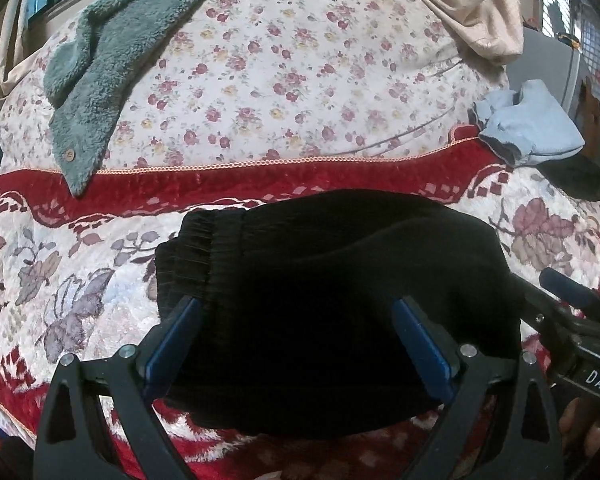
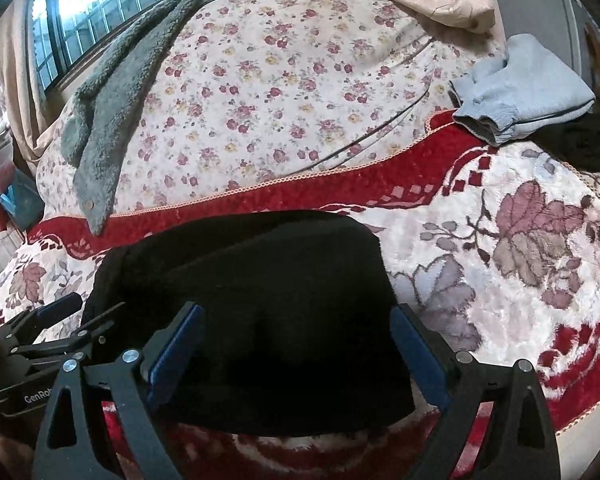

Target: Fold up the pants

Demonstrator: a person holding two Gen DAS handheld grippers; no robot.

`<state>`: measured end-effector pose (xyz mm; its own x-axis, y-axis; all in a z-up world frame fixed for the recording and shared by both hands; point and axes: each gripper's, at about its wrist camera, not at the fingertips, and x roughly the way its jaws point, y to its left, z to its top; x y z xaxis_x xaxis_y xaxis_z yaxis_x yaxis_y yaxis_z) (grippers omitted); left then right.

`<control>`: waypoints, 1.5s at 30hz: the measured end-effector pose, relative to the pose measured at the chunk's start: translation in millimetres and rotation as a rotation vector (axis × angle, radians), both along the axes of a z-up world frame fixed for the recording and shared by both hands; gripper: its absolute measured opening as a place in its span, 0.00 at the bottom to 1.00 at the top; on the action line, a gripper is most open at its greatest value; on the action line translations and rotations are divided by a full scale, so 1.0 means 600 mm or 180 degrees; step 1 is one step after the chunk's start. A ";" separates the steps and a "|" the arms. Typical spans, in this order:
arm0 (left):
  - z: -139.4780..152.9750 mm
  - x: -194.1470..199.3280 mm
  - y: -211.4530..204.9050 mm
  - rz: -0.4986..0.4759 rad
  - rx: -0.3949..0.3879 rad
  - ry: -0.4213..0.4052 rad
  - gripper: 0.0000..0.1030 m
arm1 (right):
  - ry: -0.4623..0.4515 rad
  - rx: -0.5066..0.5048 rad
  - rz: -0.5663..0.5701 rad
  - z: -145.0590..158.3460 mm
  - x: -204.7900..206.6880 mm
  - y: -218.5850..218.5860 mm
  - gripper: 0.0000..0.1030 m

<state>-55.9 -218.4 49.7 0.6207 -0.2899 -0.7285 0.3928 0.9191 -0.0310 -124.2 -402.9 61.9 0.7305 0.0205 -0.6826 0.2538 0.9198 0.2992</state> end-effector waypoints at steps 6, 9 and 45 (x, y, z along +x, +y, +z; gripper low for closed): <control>-0.002 -0.002 -0.003 -0.0012 0.0008 -0.0009 0.93 | 0.0008 0.0034 0.0021 -0.006 0.005 0.004 0.94; -0.003 -0.003 -0.004 -0.0012 -0.0006 0.0002 0.93 | 0.0015 0.0041 0.0035 -0.009 0.007 0.007 0.94; 0.009 0.001 -0.004 -0.0102 0.0046 -0.0202 0.93 | 0.0031 0.0102 0.0060 -0.014 0.007 0.017 0.94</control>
